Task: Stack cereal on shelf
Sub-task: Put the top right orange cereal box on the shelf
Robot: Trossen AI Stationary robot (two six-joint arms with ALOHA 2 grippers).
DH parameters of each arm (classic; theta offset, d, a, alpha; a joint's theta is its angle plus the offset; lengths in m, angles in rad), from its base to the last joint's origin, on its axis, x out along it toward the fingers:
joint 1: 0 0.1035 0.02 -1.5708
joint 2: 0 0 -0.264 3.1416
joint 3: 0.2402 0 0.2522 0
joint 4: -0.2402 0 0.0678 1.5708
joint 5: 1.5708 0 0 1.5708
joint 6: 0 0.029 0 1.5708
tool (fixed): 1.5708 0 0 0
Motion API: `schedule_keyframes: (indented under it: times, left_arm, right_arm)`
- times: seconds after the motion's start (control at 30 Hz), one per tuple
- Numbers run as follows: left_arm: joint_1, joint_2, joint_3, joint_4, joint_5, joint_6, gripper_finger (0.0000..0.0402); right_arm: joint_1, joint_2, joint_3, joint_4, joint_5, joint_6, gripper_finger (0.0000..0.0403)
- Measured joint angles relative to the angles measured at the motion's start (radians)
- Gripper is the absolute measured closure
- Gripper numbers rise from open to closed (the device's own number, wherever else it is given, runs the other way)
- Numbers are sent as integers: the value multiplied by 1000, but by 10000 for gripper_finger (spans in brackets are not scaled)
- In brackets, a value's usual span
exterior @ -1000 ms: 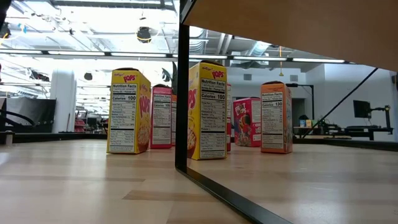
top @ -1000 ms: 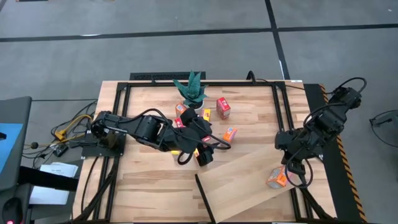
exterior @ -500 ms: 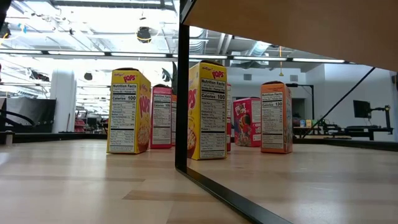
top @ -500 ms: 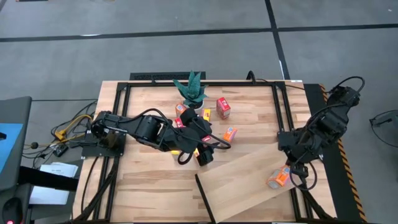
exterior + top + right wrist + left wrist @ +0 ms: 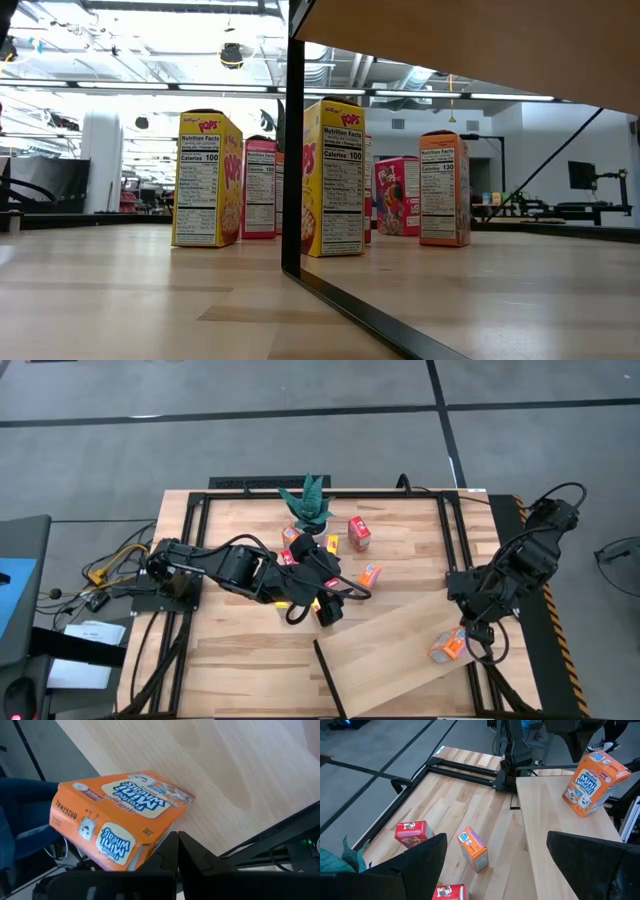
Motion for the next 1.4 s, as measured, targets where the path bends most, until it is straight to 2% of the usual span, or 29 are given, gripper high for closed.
schedule_keyframes:
  times: [0.33, 0.43, 0.53, 0.63, 0.9, 1.23, 1.4]
  left_arm:
    - [8, 0, 0, 0, 0, 12, 65]
    - [16, 0, 0, 0, 0, 12, 65]
    - [24, 0, 0, -1, 0, 12, 65]
    - [30, 0, 0, -1, 0, 11, 65]
    - [38, 0, 0, 0, 7, -12, 65]
    - [38, 0, 0, 0, 6, -29, 65]
    - [38, 0, 0, 0, 6, -30, 65]
  right_arm:
    - [81, 0, 0, -1, 0, 97, 391]
    - [82, 0, 0, -9, 18, 96, 383]
    - [71, -6, 1, -88, 77, 93, 380]
    - [32, -9, 1, -157, 85, 62, 386]
    - [-50, -7, 1, -4, 82, -103, 384]
    - [-37, -7, 1, 67, 50, -109, 392]
    - [-8, -7, 1, 65, 27, -64, 382]
